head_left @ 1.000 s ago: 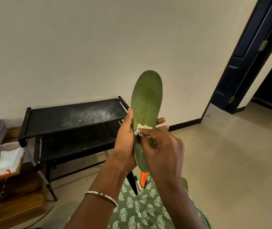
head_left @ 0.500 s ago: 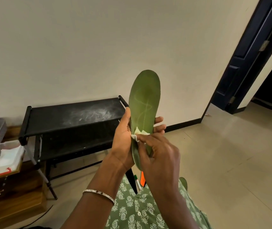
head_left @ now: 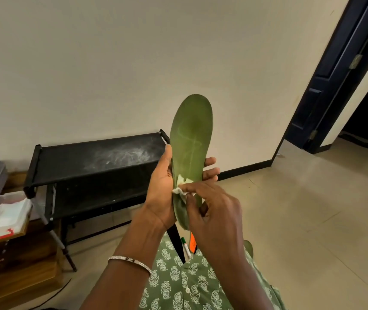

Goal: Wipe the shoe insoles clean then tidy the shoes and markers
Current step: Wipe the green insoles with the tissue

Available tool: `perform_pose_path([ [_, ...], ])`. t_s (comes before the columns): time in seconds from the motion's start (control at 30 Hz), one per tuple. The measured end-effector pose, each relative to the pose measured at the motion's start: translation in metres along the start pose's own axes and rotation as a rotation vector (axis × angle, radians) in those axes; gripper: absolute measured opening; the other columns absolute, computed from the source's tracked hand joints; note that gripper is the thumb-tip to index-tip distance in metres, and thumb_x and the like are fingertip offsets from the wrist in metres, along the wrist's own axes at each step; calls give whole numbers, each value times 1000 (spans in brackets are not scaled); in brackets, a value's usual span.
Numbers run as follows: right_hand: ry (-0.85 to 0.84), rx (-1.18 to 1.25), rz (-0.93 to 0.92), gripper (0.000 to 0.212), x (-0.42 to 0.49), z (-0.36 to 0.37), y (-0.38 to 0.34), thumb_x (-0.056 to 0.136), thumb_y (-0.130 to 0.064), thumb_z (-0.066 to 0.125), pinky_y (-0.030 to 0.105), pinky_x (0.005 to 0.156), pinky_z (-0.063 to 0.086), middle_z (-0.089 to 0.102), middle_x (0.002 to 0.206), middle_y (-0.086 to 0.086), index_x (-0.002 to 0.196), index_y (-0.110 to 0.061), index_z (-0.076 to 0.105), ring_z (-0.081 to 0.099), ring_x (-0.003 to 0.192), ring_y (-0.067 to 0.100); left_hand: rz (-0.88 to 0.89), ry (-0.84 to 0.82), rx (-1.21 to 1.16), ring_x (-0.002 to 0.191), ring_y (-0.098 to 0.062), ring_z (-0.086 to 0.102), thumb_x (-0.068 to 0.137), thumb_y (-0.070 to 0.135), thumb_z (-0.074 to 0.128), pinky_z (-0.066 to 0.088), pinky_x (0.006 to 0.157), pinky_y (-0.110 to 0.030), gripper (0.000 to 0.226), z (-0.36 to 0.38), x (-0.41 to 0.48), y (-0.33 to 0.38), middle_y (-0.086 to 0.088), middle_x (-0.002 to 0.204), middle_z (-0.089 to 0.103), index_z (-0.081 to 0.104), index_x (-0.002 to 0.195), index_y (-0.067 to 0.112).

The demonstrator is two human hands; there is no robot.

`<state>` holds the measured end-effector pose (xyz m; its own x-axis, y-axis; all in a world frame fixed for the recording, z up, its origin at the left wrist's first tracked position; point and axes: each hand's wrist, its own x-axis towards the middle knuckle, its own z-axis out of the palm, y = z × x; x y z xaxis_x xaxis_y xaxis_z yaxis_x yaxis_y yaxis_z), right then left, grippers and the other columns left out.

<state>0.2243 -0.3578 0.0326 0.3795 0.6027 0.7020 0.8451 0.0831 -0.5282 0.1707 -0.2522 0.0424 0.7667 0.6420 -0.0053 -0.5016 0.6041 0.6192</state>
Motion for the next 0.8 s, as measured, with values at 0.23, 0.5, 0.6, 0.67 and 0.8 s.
perform_pose_path([
  [0.23,85,-159,40,17,14,6,3,87,-12,69,23,54,54,73,98,-11,96,-25,75,63,62,4,-40,-13,30,121,-36,59,97,68,34,47,107,-47,81,2,-1,-5,-25,141,54,56,138,2],
  [0.5,46,-127,40,20,10,4,8,84,-9,72,24,57,53,73,96,-14,94,-26,75,64,66,3,-33,-4,52,119,-39,61,97,66,35,43,110,-50,79,-3,3,-7,-27,138,55,57,137,2],
  [0.6,7,-65,26,17,1,3,10,84,-10,74,6,51,39,73,91,-16,91,-26,75,51,50,-6,-11,-4,57,103,-34,67,97,66,34,44,109,-49,80,-4,3,-3,-27,137,56,55,137,0],
  [0.67,34,-74,32,17,1,4,13,85,-11,74,5,49,33,73,90,-16,91,-27,75,43,44,-5,-13,-7,69,102,-33,67,97,66,33,43,109,-49,80,-1,2,-2,-27,137,56,55,138,0],
  [0.8,114,-117,34,19,10,8,19,89,-8,68,23,51,49,73,93,-12,95,-25,73,56,54,1,-44,9,93,118,-36,62,95,65,38,45,108,-50,77,3,1,-6,-27,140,53,58,137,4],
])
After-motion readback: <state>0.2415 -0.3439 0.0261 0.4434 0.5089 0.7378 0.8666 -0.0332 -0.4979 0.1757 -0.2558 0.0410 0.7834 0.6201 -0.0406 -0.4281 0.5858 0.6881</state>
